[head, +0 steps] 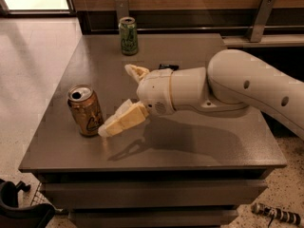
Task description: Knock orange can over
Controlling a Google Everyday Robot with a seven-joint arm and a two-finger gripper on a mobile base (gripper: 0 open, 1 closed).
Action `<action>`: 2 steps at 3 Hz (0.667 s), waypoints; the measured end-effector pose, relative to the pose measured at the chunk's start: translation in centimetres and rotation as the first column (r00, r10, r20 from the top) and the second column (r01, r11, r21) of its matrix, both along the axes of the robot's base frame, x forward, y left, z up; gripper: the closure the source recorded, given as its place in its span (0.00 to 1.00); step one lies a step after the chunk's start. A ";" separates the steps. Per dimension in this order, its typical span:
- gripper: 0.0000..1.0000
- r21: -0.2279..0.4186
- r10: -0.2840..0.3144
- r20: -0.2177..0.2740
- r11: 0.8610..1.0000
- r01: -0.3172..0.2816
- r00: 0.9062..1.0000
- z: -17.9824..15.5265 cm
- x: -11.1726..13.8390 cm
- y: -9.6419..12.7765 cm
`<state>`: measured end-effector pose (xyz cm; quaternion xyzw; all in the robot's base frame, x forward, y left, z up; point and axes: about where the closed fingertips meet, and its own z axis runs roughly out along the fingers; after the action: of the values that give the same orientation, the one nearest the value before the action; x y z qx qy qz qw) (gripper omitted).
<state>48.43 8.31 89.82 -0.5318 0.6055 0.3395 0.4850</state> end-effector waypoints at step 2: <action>0.00 0.123 0.038 -0.004 0.992 -0.037 0.999 -1.6 -1.1 4.0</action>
Offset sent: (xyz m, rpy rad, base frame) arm -0.0169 0.0526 -0.0185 0.2343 -0.0056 0.0527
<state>47.35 12.34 88.23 -0.5110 0.5748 0.3869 0.5087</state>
